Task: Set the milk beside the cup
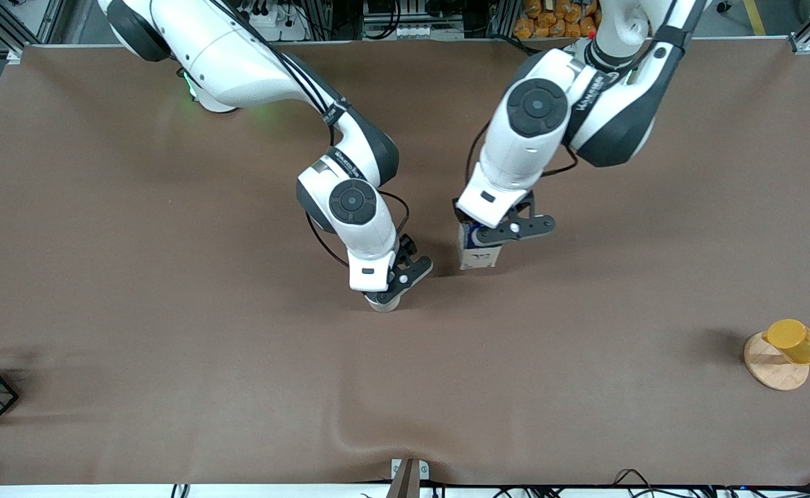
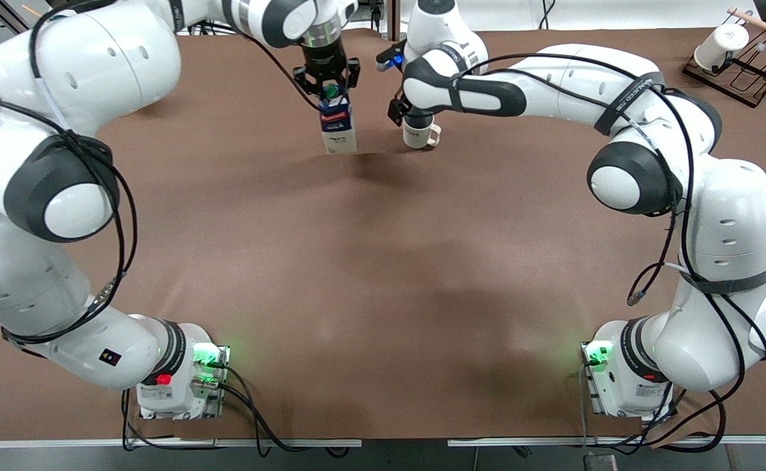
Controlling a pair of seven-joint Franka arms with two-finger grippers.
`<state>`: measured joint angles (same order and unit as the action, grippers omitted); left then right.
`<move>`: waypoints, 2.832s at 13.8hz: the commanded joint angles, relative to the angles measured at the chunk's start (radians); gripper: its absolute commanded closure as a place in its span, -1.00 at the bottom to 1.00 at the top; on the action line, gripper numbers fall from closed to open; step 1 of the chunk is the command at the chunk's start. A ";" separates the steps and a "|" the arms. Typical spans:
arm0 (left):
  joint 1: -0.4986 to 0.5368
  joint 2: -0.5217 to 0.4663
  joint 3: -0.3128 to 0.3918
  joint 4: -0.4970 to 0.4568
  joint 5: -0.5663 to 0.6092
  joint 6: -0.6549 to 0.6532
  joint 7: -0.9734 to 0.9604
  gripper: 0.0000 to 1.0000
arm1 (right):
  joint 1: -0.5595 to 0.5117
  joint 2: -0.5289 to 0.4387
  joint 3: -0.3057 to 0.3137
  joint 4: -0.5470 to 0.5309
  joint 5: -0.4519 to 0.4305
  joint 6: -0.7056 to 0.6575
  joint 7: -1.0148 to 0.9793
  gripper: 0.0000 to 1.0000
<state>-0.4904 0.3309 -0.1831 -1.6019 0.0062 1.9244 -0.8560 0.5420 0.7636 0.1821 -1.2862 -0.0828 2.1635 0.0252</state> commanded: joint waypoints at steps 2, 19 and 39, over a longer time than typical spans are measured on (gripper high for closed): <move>-0.055 0.120 0.008 0.155 -0.012 -0.024 -0.083 0.24 | -0.072 -0.113 -0.001 -0.019 0.005 -0.124 -0.002 -1.00; -0.180 0.277 -0.030 0.295 -0.015 0.001 -0.055 0.18 | -0.657 -0.269 0.000 -0.070 0.104 -0.522 -0.248 -1.00; -0.191 0.353 -0.016 0.297 -0.023 0.116 -0.043 -0.56 | -0.751 -0.770 -0.050 -0.202 0.144 -0.833 -0.194 -1.00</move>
<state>-0.6763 0.6686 -0.2050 -1.3328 0.0062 2.0392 -0.9163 -0.2010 0.0252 0.1415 -1.4613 0.0409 1.3422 -0.2037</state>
